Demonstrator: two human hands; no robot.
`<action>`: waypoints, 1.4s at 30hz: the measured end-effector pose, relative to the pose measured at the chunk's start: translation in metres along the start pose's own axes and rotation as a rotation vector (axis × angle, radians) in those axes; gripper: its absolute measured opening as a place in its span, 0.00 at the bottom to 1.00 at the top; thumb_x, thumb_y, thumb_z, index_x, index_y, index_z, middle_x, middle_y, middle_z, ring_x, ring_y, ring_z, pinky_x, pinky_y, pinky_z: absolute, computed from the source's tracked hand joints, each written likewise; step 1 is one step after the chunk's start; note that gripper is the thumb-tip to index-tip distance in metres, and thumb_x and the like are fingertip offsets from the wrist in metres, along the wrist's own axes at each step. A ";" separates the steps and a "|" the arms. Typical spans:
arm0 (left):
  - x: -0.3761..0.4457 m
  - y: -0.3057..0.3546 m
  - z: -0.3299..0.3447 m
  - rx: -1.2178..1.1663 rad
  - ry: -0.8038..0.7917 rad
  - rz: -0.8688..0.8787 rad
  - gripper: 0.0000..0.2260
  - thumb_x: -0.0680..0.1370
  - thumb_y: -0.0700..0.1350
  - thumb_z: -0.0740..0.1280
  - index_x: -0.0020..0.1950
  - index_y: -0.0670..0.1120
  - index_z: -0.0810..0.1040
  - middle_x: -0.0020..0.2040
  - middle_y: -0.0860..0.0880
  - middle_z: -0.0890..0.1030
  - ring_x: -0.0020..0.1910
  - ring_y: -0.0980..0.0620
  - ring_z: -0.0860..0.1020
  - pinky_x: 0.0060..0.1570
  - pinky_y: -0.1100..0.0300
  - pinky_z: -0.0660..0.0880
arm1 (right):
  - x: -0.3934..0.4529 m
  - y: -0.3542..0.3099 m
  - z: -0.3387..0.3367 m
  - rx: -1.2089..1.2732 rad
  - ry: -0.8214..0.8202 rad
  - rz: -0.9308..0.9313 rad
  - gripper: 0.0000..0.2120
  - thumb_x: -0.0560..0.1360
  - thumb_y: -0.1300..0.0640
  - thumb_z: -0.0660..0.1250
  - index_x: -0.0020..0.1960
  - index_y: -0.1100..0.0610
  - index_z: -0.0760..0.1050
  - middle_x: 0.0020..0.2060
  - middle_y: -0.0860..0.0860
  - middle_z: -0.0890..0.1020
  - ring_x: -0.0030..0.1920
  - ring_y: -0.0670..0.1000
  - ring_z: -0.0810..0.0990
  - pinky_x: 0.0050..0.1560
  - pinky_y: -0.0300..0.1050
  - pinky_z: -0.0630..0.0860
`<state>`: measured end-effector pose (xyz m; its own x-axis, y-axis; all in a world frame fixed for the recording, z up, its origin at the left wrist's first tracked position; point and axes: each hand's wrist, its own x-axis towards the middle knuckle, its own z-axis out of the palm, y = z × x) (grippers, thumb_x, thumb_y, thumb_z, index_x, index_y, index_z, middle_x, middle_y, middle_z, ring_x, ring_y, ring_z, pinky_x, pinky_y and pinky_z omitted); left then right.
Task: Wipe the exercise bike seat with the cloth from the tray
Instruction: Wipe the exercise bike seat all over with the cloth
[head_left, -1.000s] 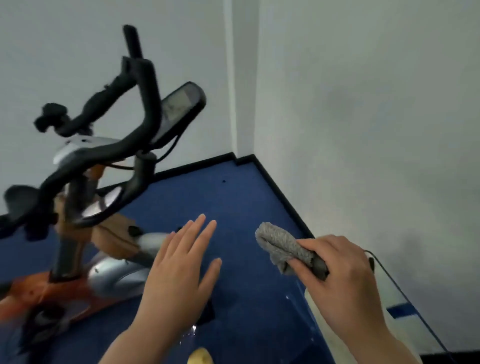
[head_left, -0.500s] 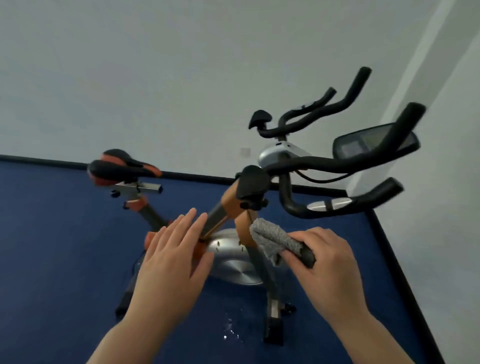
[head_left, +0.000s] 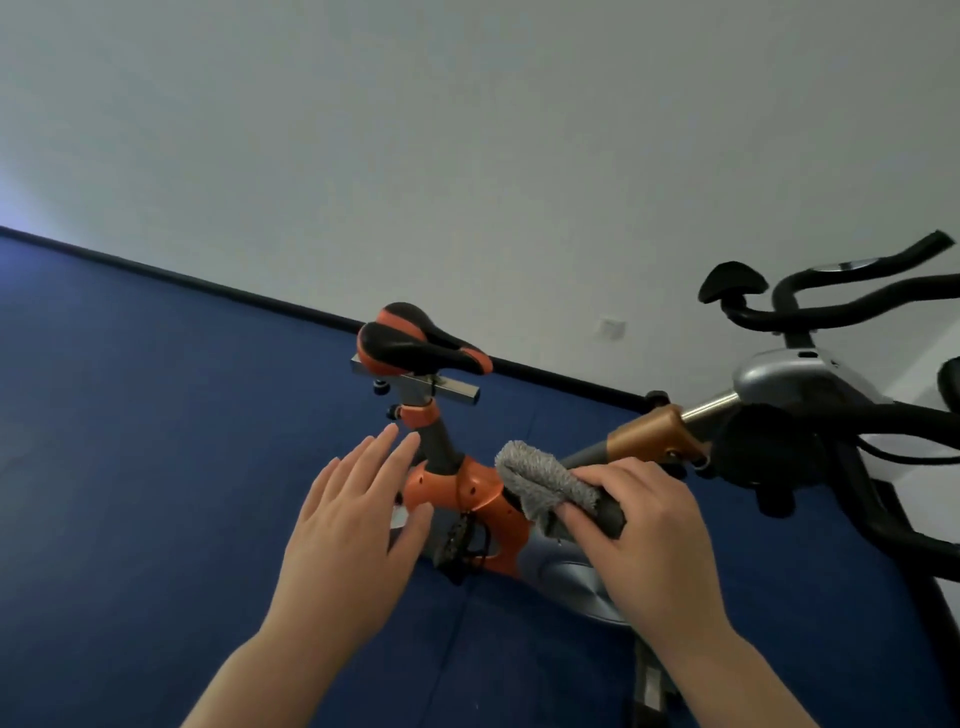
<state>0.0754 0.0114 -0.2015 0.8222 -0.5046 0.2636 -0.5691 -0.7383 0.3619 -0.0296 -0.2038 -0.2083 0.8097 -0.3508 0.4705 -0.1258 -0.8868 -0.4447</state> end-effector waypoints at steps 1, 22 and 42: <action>0.002 -0.005 0.000 -0.007 0.003 -0.009 0.26 0.77 0.58 0.54 0.74 0.56 0.56 0.75 0.58 0.56 0.74 0.56 0.54 0.70 0.61 0.46 | 0.005 -0.003 0.006 -0.001 -0.005 -0.006 0.10 0.69 0.51 0.72 0.49 0.50 0.80 0.42 0.43 0.81 0.44 0.46 0.77 0.47 0.43 0.71; 0.102 -0.096 0.015 -0.011 0.078 -0.236 0.27 0.76 0.60 0.53 0.74 0.58 0.56 0.73 0.62 0.53 0.72 0.61 0.51 0.69 0.64 0.44 | 0.149 -0.017 0.138 0.107 -0.151 -0.125 0.10 0.68 0.50 0.73 0.49 0.48 0.79 0.42 0.39 0.78 0.44 0.43 0.75 0.48 0.37 0.65; 0.232 -0.270 0.002 -0.068 -0.127 -0.003 0.29 0.74 0.62 0.46 0.75 0.57 0.55 0.75 0.60 0.55 0.73 0.60 0.53 0.70 0.63 0.45 | 0.232 -0.112 0.260 0.037 -0.078 0.136 0.09 0.69 0.53 0.74 0.48 0.48 0.79 0.43 0.40 0.78 0.46 0.45 0.77 0.48 0.46 0.73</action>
<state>0.4199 0.0925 -0.2402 0.8162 -0.5583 0.1491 -0.5630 -0.7100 0.4231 0.3213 -0.1076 -0.2479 0.8290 -0.4411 0.3438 -0.2173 -0.8205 -0.5288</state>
